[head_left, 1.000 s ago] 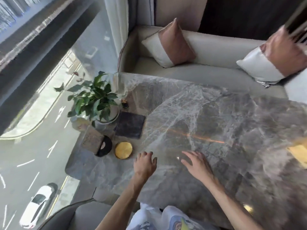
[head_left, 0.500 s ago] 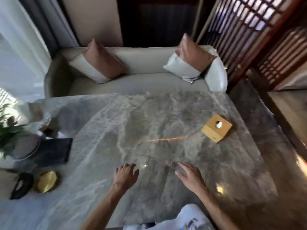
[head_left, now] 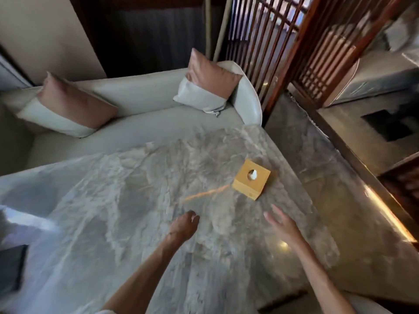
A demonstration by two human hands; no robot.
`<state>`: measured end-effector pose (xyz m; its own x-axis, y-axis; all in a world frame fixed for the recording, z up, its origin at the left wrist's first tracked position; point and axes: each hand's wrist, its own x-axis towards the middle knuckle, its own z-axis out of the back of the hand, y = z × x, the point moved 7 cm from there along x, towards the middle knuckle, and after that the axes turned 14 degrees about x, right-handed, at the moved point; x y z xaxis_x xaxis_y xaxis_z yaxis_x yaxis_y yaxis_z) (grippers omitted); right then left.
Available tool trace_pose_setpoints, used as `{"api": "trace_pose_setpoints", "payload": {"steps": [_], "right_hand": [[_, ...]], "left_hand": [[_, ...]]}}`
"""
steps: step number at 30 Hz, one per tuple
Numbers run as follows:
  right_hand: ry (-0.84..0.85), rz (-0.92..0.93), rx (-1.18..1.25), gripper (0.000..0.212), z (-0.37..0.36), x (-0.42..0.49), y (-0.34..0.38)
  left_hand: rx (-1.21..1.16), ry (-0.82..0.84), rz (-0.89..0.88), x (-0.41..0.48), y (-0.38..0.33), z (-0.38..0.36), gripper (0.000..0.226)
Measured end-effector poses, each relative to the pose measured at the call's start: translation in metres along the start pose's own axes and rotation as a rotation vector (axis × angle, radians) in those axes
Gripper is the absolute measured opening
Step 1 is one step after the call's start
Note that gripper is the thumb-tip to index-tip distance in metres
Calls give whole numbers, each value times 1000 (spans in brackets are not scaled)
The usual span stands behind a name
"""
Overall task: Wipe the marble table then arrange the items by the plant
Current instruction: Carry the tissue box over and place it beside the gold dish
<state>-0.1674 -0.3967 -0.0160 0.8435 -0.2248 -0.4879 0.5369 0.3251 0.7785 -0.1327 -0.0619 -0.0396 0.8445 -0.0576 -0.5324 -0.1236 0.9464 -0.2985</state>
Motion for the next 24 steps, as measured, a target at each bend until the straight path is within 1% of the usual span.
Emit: {"api": "trace_pose_setpoints", "payload": {"steps": [4,6,9,11,14,17,19,21,24], "right_hand": [[1,24,47,67,36,102,30],[19,-7,33,70,44,152,33],[90,-65,102,69,42,205,35],[130,-109,104,65,39,226,31],[210,-184,154,63,27,239,21],[243,-324,375,55,16,233,8],[238,-345,460,50,10,229,3],[213,-323,486,41,5,226,3],[199,-303,493,42,-16,200,15]], "left_hand": [[-188,26,82,78,-65,-7,37],[-279,68,126,109,-98,-13,41],[-516,88,223,134,-140,-17,53],[-680,120,277,144,-159,-23,65],[-921,170,367,149,-178,-37,73],[-1157,242,401,145,-196,-48,74],[-1237,250,411,145,-201,-54,71],[-1276,219,460,145,-196,-56,66],[-1279,173,518,132,-178,-51,59]]}}
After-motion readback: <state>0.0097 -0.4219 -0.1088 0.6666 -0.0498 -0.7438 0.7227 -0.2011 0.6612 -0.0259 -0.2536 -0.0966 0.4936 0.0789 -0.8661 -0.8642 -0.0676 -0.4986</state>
